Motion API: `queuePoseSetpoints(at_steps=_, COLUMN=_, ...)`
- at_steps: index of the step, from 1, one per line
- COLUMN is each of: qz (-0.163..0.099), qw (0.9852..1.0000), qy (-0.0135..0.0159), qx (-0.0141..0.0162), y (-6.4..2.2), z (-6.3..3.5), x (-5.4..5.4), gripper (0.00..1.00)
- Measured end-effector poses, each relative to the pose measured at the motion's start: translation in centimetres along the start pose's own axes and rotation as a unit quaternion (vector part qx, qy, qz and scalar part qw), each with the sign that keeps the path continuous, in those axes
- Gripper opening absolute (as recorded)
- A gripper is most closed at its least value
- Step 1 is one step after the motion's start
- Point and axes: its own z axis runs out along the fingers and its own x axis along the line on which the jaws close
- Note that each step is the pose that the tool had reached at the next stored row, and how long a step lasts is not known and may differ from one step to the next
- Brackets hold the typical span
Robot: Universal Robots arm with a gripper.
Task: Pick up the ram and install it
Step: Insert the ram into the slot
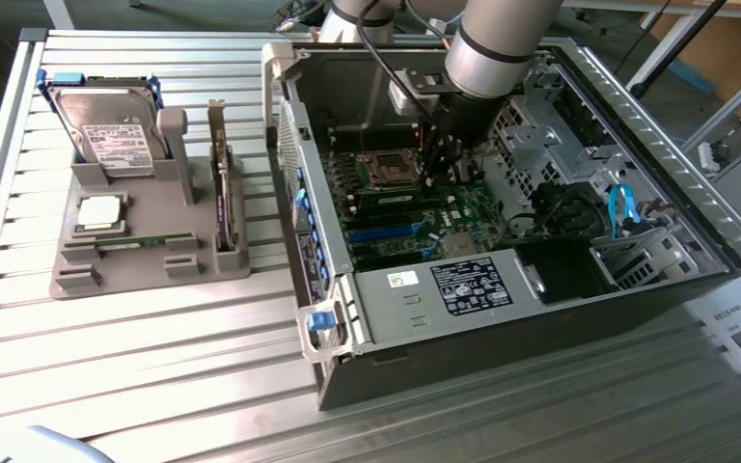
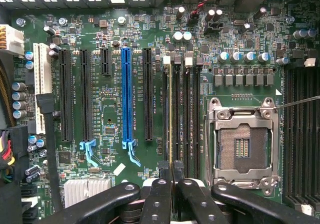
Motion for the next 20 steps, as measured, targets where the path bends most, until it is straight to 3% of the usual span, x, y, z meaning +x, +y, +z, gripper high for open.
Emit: queuePoseSetpoints(at_steps=20, qz=0.0, qw=1.0, qy=-0.0001, qx=0.0001, y=0.12, z=-0.08, x=0.08, gripper=0.11)
